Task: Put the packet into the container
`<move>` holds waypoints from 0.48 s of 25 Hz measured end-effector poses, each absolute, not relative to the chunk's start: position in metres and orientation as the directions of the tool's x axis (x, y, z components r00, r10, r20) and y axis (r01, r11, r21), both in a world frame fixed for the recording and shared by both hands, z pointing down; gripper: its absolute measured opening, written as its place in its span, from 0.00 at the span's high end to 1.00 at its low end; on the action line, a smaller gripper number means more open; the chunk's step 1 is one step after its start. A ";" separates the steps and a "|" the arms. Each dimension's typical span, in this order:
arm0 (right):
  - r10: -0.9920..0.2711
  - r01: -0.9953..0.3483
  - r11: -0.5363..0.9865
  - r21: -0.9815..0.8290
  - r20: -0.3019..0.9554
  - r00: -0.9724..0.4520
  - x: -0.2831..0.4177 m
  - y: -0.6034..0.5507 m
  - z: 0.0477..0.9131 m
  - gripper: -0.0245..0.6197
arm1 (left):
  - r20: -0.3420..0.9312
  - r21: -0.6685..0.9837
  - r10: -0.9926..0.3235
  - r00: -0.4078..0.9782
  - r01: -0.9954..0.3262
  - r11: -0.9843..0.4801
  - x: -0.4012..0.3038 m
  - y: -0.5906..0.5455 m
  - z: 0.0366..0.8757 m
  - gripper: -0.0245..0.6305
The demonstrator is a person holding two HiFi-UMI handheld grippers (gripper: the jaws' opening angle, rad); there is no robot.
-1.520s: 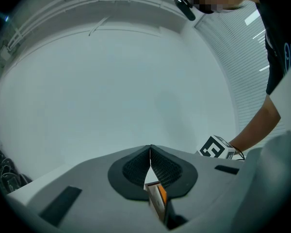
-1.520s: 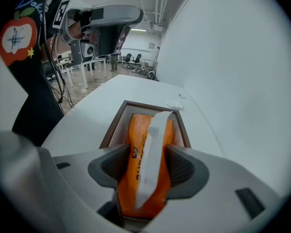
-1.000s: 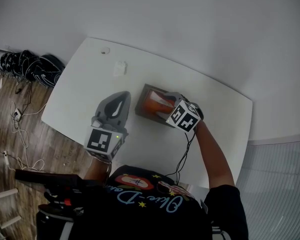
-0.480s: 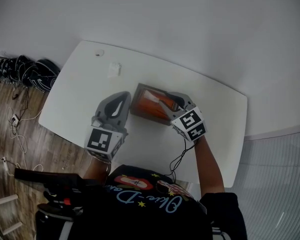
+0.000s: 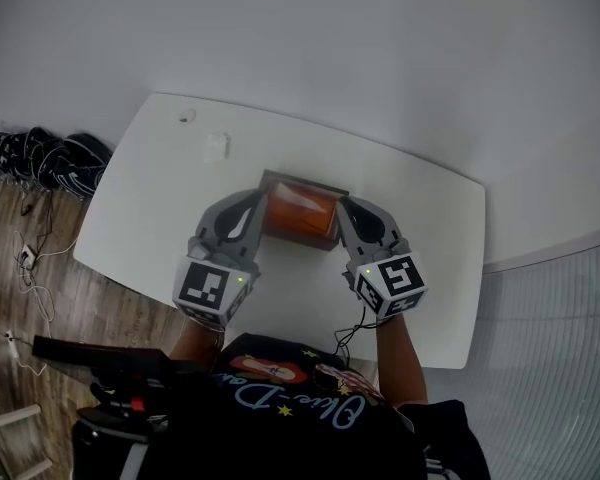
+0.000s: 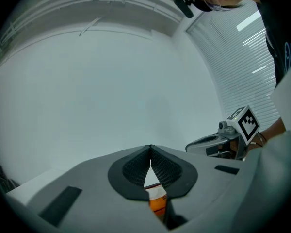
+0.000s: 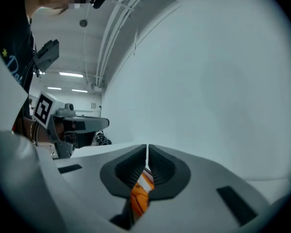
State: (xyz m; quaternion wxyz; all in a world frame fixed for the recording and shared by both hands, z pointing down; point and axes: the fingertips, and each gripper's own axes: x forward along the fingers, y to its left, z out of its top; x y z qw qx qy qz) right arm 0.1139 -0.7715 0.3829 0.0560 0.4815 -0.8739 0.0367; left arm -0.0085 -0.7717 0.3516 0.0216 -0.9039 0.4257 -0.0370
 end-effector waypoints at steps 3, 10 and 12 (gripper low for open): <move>-0.850 -0.852 0.521 -0.053 0.052 -0.524 0.117 -0.758 0.364 0.93 | 0.049 -0.071 -0.762 0.645 -0.759 -0.647 -0.003 -0.769 0.353 0.95; -0.881 -0.878 0.474 -0.065 -0.054 -0.471 0.126 -0.740 0.337 0.94 | 0.051 -0.061 -0.757 0.651 -0.755 -0.653 0.002 -0.766 0.354 0.95; -0.880 -0.880 0.473 -0.044 -0.062 -0.470 0.125 -0.736 0.334 0.94 | 0.056 -0.062 -0.755 0.653 -0.752 -0.656 0.004 -0.765 0.355 0.95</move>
